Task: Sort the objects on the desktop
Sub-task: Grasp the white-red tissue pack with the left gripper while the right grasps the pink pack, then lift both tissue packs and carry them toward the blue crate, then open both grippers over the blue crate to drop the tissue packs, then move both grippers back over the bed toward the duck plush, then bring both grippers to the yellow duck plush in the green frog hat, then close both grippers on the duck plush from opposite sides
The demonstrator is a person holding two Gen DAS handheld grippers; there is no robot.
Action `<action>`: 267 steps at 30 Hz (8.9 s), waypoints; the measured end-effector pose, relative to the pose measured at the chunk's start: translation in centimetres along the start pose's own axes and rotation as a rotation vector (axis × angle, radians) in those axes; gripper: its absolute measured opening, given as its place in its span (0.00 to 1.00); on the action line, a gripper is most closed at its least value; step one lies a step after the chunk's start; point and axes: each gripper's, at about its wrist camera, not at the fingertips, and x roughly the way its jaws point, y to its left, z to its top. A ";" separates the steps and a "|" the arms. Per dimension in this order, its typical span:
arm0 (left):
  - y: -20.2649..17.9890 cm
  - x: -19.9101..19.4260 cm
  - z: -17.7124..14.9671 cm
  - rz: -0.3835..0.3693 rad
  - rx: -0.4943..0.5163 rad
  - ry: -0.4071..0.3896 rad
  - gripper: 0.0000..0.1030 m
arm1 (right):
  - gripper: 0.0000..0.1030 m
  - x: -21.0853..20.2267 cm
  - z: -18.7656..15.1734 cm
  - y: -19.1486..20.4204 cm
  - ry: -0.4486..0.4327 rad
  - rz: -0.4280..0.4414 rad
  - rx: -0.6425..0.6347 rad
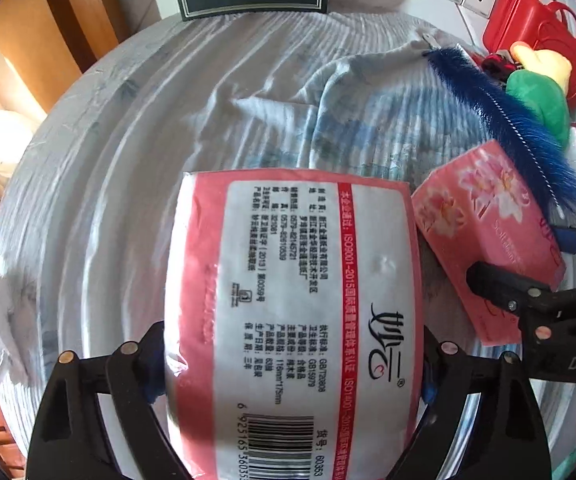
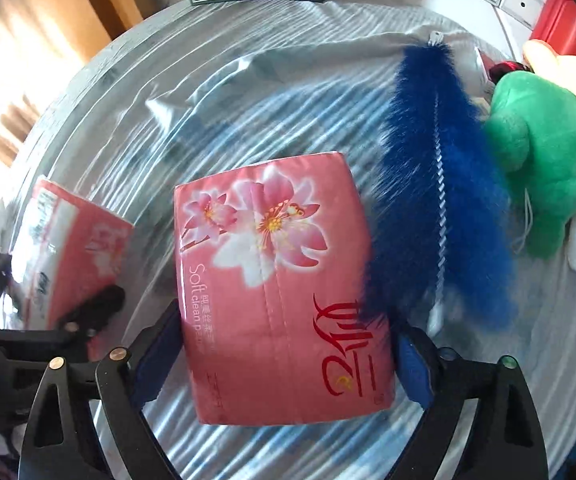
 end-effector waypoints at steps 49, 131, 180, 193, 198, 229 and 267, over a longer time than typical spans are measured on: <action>-56.3 -38.7 -5.7 -0.409 0.500 -0.626 0.88 | 0.88 -47.5 -39.9 -38.1 -0.880 -0.508 0.583; -20.4 -11.5 14.1 -0.145 0.140 -0.258 0.98 | 0.71 -18.6 -3.2 -25.8 -0.430 -0.235 0.362; -14.5 -10.5 5.5 -0.156 0.023 -0.126 0.97 | 0.82 -11.3 -10.5 -17.8 -0.258 -0.011 0.262; -17.8 -3.7 -1.2 -0.093 0.062 0.068 1.00 | 0.86 -9.1 -11.9 -17.9 -0.168 0.023 0.201; -15.0 -5.9 0.6 0.098 0.126 -0.035 1.00 | 0.87 -8.1 -12.1 -16.3 -0.141 0.060 0.155; -14.0 -5.7 -0.4 0.091 -0.107 -0.027 1.00 | 1.00 -6.7 -7.0 -15.5 -0.145 0.169 0.031; -12.5 -1.8 -0.9 0.031 -0.043 0.030 0.79 | 1.00 -0.9 -4.7 -14.8 -0.026 0.282 0.094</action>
